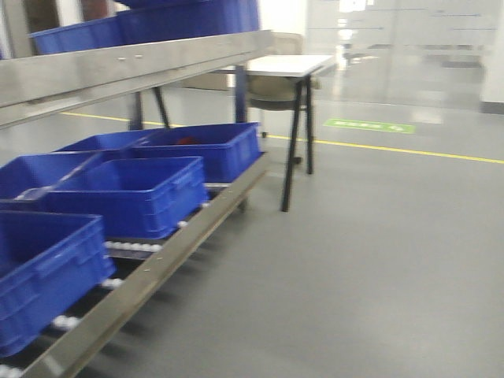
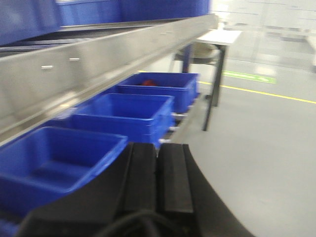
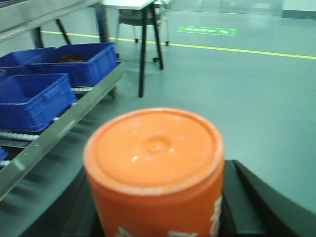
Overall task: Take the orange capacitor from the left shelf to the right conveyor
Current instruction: 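Drive the base away from the shelf holding the cylinder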
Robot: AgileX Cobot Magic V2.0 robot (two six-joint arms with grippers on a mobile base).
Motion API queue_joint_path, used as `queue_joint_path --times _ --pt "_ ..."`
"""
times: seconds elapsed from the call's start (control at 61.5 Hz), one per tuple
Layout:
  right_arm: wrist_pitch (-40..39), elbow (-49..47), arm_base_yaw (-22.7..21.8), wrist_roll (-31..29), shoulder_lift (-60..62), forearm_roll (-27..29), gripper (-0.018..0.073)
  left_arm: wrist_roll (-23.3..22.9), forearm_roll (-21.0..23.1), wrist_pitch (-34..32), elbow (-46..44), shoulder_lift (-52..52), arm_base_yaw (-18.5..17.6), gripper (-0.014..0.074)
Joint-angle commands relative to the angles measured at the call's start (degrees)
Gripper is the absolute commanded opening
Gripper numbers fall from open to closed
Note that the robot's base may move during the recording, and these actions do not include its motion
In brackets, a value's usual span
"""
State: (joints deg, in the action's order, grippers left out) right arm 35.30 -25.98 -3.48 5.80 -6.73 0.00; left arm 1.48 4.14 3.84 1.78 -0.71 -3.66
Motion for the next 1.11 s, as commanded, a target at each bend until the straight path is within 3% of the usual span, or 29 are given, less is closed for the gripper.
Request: queue_joint_path --times 0.0,1.09 --pt "-4.83 -2.16 -0.16 -0.22 -0.79 0.0 0.0172 -0.08 0.1 -5.1 -0.3 -0.67 0.07 -0.0127" --pt "-4.83 -2.16 -0.16 -0.22 -0.79 0.0 0.0172 -0.08 0.1 -5.1 -0.3 -0.67 0.07 -0.0127"
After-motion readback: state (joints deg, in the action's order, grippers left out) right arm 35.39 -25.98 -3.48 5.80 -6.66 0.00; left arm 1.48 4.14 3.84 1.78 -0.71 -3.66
